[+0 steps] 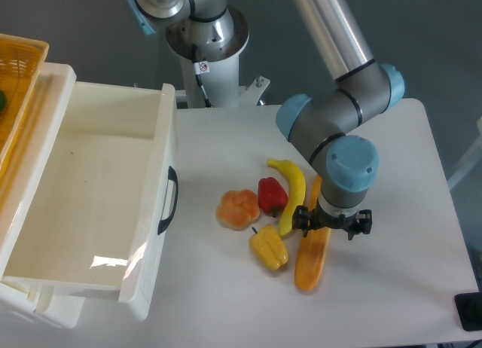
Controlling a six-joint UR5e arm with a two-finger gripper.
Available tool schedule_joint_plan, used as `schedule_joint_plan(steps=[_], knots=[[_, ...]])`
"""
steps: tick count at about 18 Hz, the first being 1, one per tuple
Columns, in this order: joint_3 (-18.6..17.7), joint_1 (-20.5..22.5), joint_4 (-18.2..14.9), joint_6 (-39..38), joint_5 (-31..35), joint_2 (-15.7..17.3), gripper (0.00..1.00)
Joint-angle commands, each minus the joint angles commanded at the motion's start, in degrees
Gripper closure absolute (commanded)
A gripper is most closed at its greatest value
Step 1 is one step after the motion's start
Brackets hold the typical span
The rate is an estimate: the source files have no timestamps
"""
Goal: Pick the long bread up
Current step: 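Lower the gripper onto the long bread and close it around the loaf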
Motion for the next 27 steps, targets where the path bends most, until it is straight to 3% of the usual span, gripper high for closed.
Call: schedule_joint_plan(steps=[24,25,27], knots=[[-0.5,-0.7,0.0,1.4,0.4,-1.6,0.0],[-0.5,-0.7,0.0,1.4,0.4,-1.6,0.01],[-0.5,-0.6,0.0,1.5,0.4,-1.5,0.15]])
